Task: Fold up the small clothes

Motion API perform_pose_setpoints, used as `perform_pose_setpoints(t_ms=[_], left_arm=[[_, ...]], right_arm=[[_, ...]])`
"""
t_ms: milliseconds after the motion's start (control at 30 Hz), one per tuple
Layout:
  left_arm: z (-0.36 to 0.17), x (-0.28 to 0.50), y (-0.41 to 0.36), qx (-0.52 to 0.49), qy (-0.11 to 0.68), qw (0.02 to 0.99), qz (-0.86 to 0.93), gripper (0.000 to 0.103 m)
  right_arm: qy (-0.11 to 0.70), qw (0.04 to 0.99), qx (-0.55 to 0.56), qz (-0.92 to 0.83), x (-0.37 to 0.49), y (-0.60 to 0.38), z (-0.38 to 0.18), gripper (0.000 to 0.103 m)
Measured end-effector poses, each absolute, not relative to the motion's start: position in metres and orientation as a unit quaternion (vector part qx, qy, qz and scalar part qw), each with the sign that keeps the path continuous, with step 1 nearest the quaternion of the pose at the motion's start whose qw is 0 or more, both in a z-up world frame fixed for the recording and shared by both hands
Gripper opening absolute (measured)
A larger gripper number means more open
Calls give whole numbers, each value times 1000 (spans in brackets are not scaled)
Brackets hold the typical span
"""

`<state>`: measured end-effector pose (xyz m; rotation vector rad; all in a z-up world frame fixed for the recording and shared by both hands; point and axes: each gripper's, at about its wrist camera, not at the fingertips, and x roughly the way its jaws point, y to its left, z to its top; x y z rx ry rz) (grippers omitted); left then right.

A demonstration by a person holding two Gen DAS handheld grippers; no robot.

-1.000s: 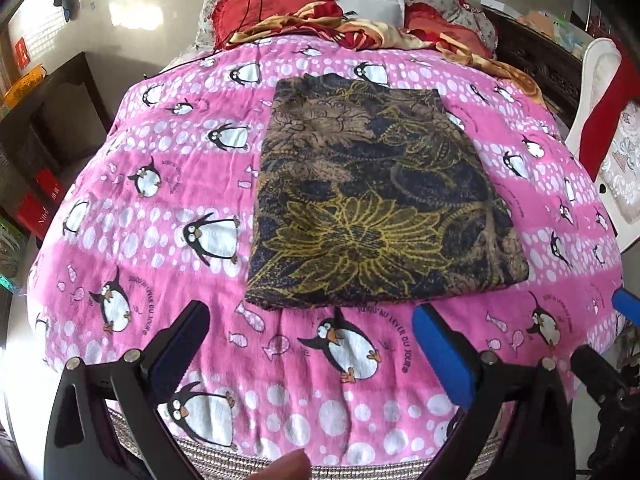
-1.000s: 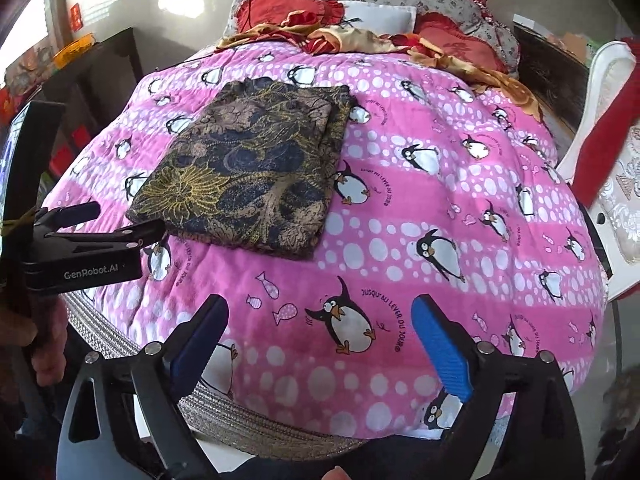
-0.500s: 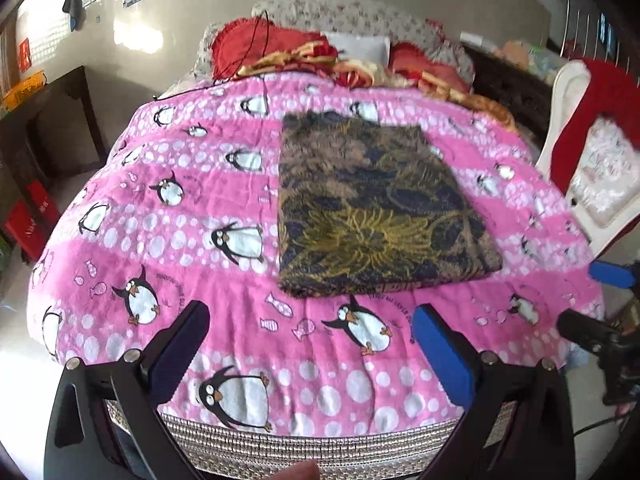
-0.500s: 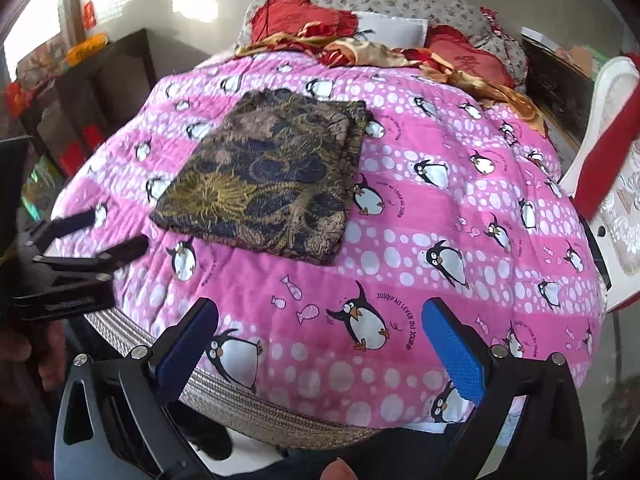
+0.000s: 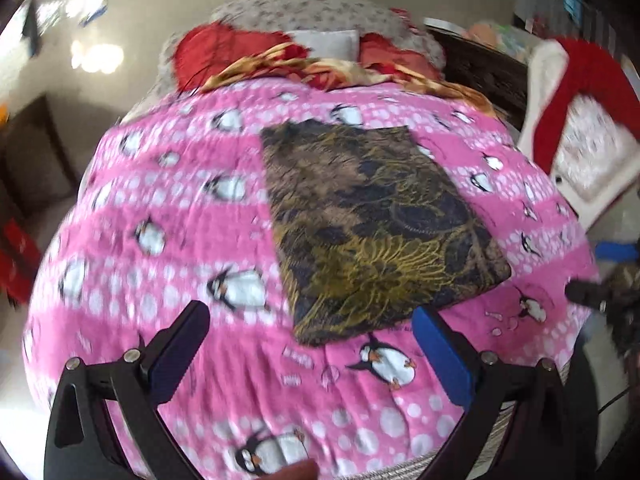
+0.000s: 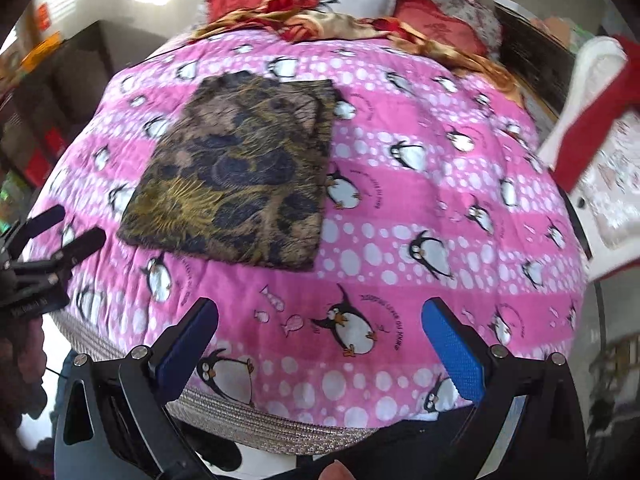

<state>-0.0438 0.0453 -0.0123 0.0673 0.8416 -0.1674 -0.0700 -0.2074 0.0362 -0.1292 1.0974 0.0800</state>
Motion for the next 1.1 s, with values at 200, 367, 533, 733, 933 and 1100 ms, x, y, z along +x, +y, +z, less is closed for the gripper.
perform_pose_setpoints(t_ms=[200, 367, 533, 733, 933, 1100], left_arm=[[-2, -35, 26, 55, 384, 912, -133, 103], [6, -34, 26, 44, 401, 909, -103, 103], [4, -46, 33, 24, 430, 900, -59, 103], [-6, -73, 24, 12, 444, 895, -31, 103], [-5, -87, 8, 28, 447, 893, -44, 103], [2, -80, 6, -2, 452, 890, -65, 103]], right_arm=[[514, 857, -38, -24, -66, -219, 39, 103], [510, 860, -29, -8, -71, -216, 35, 103], [504, 862, -39, 24, -70, -213, 30, 103], [491, 869, -44, 44, -71, -222, 32, 103], [476, 877, -52, 45, -82, -232, 38, 103], [467, 882, -50, 38, -91, -233, 46, 103]])
